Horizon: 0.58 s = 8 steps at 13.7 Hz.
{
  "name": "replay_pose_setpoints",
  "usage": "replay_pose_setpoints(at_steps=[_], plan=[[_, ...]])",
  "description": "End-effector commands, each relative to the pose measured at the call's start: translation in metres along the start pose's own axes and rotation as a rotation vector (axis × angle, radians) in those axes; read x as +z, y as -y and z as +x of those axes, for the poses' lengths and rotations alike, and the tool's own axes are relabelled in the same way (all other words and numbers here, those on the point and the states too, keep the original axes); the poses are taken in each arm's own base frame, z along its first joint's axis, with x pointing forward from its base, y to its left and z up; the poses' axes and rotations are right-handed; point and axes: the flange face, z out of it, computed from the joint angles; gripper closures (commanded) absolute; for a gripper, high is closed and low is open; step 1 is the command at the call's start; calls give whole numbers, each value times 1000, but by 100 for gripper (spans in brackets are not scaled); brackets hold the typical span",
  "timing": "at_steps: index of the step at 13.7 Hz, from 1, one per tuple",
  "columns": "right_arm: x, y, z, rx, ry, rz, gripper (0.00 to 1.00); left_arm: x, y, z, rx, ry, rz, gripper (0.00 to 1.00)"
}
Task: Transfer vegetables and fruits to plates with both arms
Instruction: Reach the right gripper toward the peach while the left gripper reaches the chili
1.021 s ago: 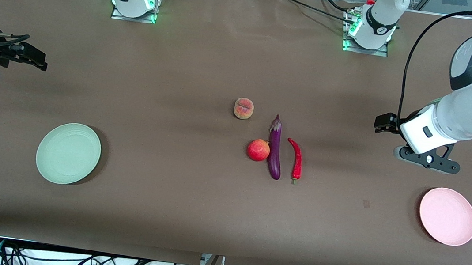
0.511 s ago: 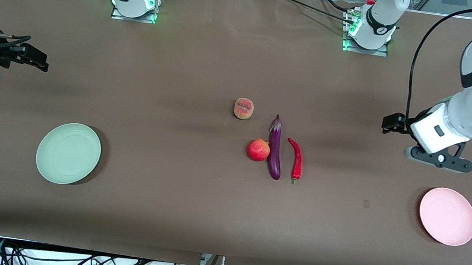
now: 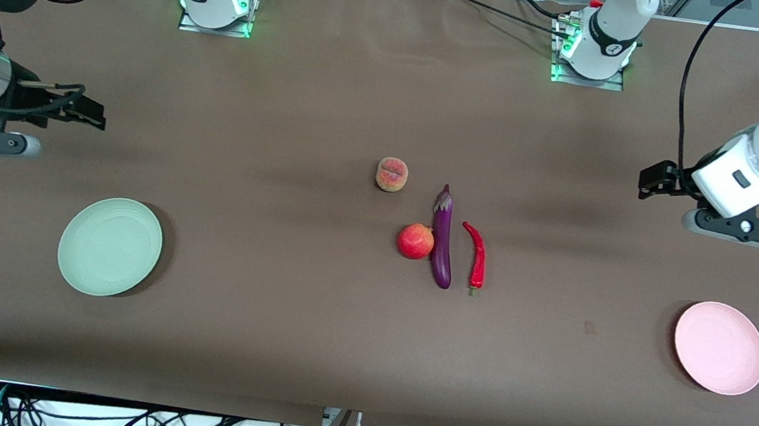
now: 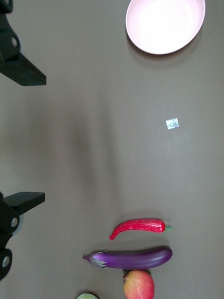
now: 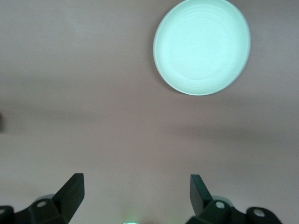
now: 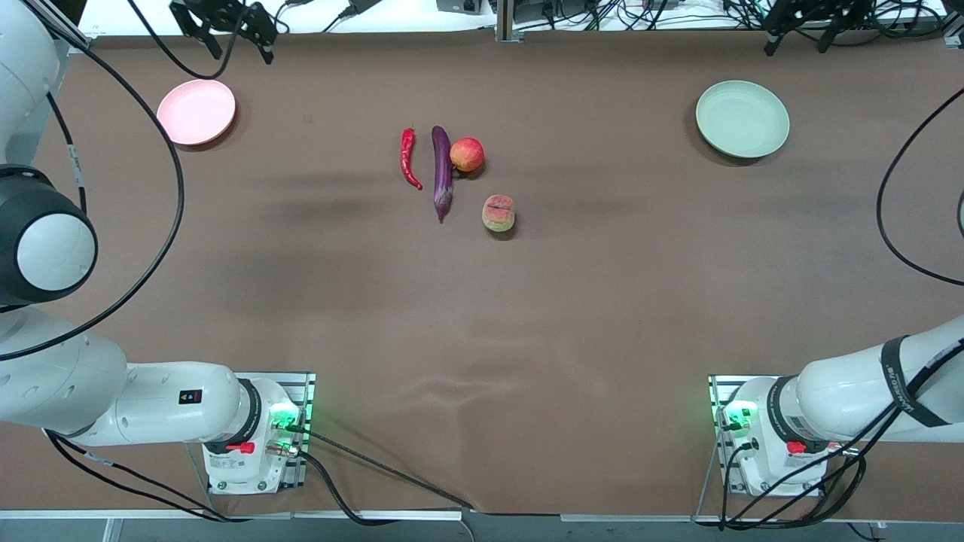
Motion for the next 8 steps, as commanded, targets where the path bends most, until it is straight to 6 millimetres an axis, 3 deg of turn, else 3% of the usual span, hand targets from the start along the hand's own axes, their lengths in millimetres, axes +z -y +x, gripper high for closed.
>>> replay_pose_setpoints(at_steps=[1, 4, 6, 8], plan=[[18, 50, 30, -11, 11, 29, 0, 33, -30, 26, 0, -4, -75, 0], [55, 133, 50, 87, -24, 31, 0, 83, -78, 58, 15, -34, -85, 0], [92, 203, 57, 159, -39, 29, 0, 141, -100, 85, -35, -39, -99, 0], [126, 258, 58, 220, -56, 36, 0, 189, -115, 107, -60, -93, -124, 0]])
